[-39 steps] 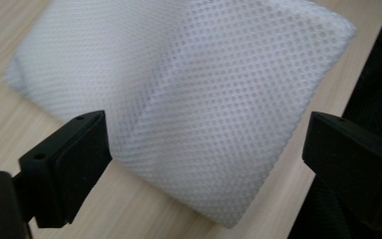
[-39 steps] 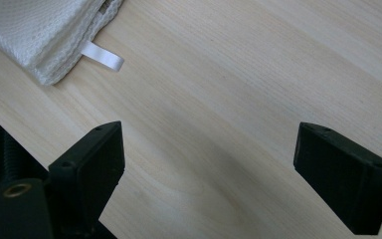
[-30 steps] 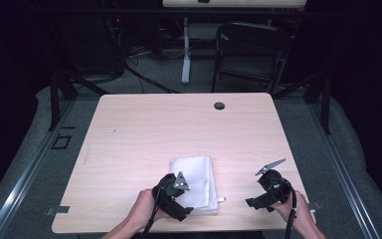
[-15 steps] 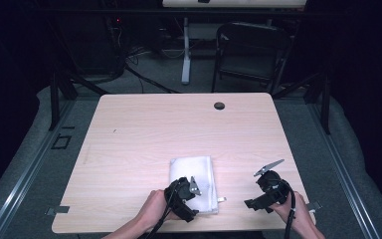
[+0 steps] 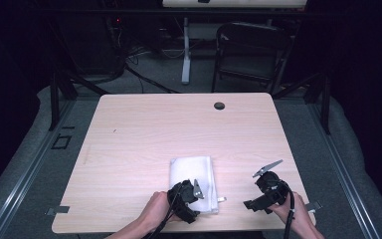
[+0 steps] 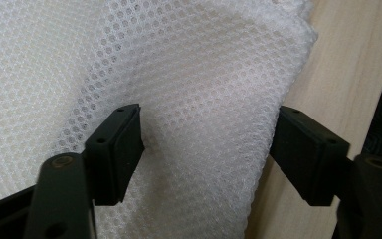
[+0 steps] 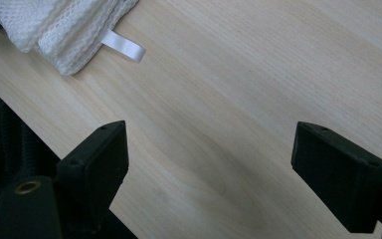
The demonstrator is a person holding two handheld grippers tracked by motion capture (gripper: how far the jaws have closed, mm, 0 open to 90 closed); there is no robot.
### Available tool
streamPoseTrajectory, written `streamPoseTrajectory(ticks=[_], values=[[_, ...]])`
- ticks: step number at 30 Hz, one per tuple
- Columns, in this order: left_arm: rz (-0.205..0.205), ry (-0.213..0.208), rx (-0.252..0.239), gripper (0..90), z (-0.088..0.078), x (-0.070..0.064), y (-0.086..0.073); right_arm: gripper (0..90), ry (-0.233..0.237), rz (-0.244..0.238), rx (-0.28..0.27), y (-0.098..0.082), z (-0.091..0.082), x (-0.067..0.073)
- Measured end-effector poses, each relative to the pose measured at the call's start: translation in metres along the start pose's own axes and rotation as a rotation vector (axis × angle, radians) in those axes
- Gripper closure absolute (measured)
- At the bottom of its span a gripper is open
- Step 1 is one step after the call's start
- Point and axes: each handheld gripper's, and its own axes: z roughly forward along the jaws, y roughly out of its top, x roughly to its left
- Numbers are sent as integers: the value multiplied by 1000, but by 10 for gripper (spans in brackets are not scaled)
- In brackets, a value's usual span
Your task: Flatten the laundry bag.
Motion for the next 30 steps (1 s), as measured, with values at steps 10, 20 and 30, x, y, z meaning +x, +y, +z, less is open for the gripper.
streamPoseTrajectory(ticks=[10,20,30], values=[[-14,-40,-23,439,-2,10,-4,143,4,-10,4,1,2,1],[-20,-94,-39,538,-6,16,-5,143,9,-13,-6,2,2,4],[-60,-131,-53,594,-8,22,-7,145,20,-18,-3,2,3,4]])
